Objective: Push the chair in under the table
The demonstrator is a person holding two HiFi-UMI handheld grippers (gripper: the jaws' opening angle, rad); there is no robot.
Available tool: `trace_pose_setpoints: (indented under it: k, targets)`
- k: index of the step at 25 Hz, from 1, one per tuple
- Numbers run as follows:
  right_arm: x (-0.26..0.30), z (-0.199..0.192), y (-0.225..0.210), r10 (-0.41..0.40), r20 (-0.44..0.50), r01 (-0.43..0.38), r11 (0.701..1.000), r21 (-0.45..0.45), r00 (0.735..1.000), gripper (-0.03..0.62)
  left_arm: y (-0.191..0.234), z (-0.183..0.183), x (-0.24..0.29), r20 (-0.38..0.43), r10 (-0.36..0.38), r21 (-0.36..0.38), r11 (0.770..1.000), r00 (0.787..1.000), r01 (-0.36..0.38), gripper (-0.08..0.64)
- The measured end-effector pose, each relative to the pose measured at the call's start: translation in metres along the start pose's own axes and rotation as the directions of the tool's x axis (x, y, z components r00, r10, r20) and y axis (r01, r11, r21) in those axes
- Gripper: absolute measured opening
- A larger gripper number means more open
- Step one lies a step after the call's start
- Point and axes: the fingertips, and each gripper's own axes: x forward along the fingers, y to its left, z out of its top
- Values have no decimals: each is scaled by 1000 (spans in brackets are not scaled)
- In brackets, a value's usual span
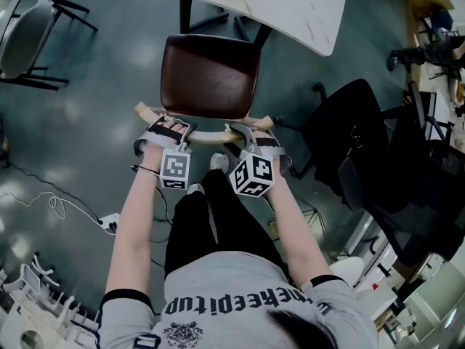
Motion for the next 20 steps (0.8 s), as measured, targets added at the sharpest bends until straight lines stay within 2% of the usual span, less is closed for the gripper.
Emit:
trace_pose_setpoints:
  k: [8,20]
  targets:
    - [6,5,-10,-7,-14,7,1000,17,1000,213,10,-8,2,19,7,17,1000,1000,-7,140]
    - [23,24,-38,-31,-75,38,994,97,997,216,39,-36,6,84,-1,78,997,996,-5,140]
